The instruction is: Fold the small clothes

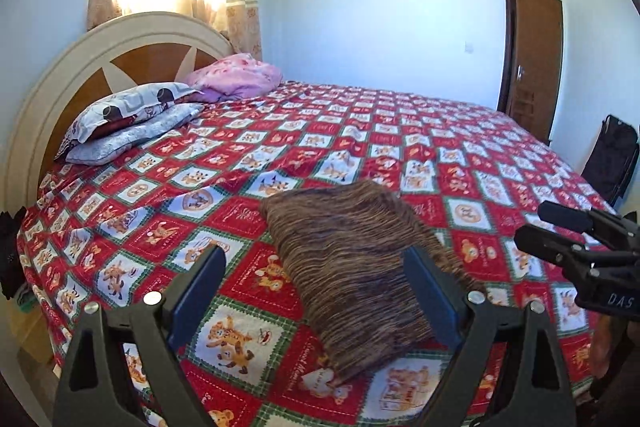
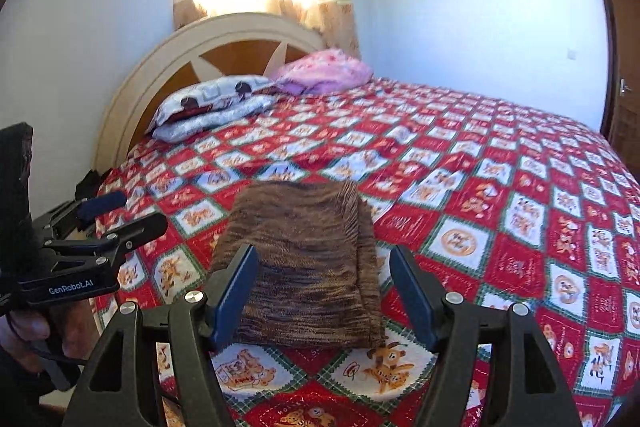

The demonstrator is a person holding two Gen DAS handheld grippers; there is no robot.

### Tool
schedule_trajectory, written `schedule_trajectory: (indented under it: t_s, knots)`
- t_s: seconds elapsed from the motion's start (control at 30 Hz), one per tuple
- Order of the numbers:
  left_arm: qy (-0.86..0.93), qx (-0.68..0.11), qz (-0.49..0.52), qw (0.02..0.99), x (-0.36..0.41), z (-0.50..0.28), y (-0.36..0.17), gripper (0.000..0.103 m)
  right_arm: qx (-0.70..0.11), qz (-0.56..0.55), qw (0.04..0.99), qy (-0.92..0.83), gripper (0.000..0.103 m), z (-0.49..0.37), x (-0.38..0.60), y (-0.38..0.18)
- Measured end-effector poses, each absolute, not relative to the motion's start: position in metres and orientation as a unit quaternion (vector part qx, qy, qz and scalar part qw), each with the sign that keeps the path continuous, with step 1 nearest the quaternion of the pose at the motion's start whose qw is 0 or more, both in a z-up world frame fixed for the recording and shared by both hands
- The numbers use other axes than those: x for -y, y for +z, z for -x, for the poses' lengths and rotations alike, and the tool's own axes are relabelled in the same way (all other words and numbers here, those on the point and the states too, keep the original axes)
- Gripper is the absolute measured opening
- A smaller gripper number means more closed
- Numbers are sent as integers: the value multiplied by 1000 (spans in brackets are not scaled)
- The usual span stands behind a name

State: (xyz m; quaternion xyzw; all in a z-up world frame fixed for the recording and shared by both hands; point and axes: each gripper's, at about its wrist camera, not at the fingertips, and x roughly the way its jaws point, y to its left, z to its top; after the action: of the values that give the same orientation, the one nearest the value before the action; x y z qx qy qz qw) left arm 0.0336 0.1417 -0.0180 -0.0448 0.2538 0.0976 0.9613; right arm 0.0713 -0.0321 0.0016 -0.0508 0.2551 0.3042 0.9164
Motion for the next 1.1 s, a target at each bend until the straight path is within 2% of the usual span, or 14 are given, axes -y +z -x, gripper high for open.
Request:
schedule_trajectory:
  t_s: [1.1]
  knots:
    - [103, -237, 44, 965, -136, -24, -8, 93, -242, 33, 924, 294, 70, -56, 36, 13]
